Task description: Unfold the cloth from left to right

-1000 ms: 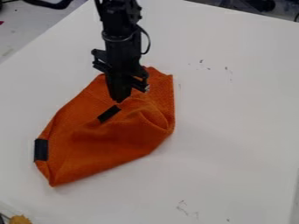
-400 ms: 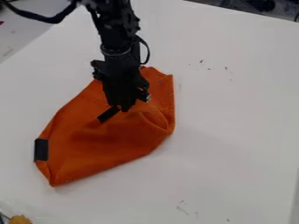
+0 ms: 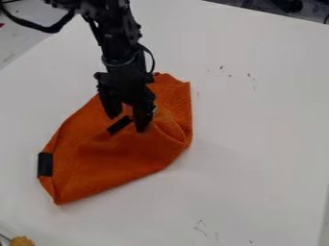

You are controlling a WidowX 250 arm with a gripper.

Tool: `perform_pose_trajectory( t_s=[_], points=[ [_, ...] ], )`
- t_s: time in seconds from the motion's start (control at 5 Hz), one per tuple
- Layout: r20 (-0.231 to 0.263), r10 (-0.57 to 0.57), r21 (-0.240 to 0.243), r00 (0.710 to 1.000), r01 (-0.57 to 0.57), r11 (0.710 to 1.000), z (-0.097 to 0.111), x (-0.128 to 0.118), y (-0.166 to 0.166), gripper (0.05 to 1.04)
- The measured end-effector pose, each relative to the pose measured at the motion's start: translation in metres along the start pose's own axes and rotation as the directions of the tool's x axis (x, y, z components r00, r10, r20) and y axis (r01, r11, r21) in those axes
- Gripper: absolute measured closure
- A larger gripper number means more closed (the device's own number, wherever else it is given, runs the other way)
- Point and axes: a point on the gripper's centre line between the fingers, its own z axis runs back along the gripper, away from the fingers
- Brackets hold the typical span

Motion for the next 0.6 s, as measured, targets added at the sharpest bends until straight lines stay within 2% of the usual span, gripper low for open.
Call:
perform_pose_trajectory(
  t_s=[0.2,0.6],
  points=[
    [0.000,0.003,-0.009,1.000,-0.003,1.000,-0.0035,0.0000,0.0005,0.132],
    [0.020,0.008,-0.027,1.000,-0.007,1.000,-0.0108,0.0016,0.0006,0.727]
  ],
)
